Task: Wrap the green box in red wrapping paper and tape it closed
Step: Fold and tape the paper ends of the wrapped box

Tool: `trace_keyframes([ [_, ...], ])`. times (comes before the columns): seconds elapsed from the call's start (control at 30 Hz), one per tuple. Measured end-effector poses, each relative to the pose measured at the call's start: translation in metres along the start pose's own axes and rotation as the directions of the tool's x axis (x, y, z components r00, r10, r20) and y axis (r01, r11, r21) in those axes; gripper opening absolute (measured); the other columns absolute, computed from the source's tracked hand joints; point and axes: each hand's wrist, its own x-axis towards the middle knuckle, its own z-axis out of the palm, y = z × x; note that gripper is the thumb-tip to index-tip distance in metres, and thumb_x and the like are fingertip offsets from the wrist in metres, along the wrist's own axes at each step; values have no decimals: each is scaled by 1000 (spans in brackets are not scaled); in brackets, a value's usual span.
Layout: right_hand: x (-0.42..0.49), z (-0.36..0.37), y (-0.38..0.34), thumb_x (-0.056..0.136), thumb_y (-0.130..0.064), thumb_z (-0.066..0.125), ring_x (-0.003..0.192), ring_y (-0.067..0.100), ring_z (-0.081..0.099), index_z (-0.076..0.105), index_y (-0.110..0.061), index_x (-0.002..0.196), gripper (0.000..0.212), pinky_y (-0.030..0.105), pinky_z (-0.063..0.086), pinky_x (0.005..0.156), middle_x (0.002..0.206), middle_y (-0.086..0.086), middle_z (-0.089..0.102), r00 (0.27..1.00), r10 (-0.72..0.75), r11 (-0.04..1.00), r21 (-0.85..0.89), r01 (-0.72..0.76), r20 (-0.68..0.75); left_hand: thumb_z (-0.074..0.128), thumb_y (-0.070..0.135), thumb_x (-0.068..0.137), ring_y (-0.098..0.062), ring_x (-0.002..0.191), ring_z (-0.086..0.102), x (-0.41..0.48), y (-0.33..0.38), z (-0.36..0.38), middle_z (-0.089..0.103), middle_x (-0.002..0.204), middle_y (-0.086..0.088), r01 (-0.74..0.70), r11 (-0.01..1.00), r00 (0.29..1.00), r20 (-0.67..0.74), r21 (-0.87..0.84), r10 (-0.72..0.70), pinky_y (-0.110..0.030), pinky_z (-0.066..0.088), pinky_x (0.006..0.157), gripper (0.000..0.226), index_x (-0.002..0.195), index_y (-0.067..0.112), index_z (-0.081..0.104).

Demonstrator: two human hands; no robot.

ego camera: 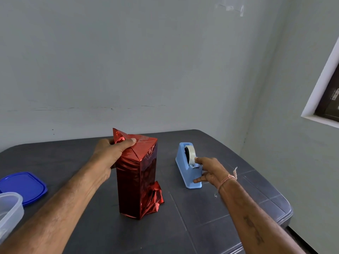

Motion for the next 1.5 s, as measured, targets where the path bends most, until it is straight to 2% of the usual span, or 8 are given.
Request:
trace_keyframes([
  [0.1, 0, 1, 7, 92, -17, 71, 96, 38, 64, 51, 3, 130, 47, 47, 60, 49, 118, 17, 54, 999, -39, 996, 80, 41, -16, 85, 25, 81, -16, 69, 67, -1, 0, 1, 74, 83, -6, -2, 1000, 1000, -1, -1, 2, -27, 46, 57, 23, 93, 12, 70],
  [0.27, -3, 2, 20, 93, -15, 70, 92, 31, 67, 64, -1, 100, 17, 47, 63, 62, 100, 12, 61, 997, -78, 985, 153, 81, -25, 86, 25, 81, -16, 70, 67, -3, 0, 0, 74, 85, -6, -3, 1000, 1000, -7, -7, 3, -27, 45, 57, 25, 96, 11, 70],
  [0.53, 0, 3, 34, 90, -16, 76, 106, 36, 66, 61, 7, 119, 40, 48, 64, 70, 118, 19, 60, 994, -94, 970, 218, 105, -62, 86, 25, 80, -16, 71, 67, -3, 0, 0, 73, 84, -6, -4, 1000, 1000, -7, -4, 4, -28, 46, 58, 24, 92, 13, 69],
  [0.77, -1, 3, 49, 89, -13, 77, 112, 35, 65, 59, 5, 112, 35, 41, 64, 70, 122, 19, 59, 993, -89, 959, 263, 108, -83, 87, 27, 79, -17, 73, 68, 0, -1, -1, 74, 87, -6, 2, 1000, 1000, -7, 7, -2, -28, 47, 59, 28, 95, 12, 70],
  [0.93, -3, 5, 60, 88, -28, 79, 93, 23, 64, 66, -4, 91, 28, 37, 61, 71, 100, 8, 63, 979, -132, 968, 192, 161, -158, 87, 28, 79, -18, 76, 69, 2, -2, -1, 75, 89, -6, 2, 1000, 1000, -10, 13, -2, -29, 48, 61, 29, 97, 13, 70],
  [1.1, -1, 6, 72, 88, -34, 78, 64, 18, 51, 72, -5, 88, 30, 30, 45, 55, 85, 9, 68, 952, -205, 963, 126, 237, -226, 86, 28, 80, -16, 73, 69, 1, -2, -1, 75, 88, -5, -5, 1000, 1000, -11, 22, 6, -27, 47, 59, 25, 95, 15, 72],
  [1.27, -7, 8, 75, 91, -23, 77, 65, 13, 63, 72, 1, 93, 24, 28, 52, 59, 76, 7, 70, 963, -193, 936, 258, 238, -187, 86, 28, 80, -16, 74, 69, 1, -2, -1, 75, 88, -5, -3, 1000, 1000, -12, 25, 3, -27, 48, 60, 23, 91, 16, 71],
  [1.5, -9, 11, 77, 89, -17, 77, 61, 13, 61, 73, 0, 93, 18, 26, 54, 60, 73, 7, 71, 976, -153, 906, 374, 200, -152, 86, 28, 80, -14, 71, 68, -1, -1, 0, 75, 85, -4, -5, 1000, 1000, -18, 24, 5, -27, 47, 58, 24, 94, 15, 71],
])
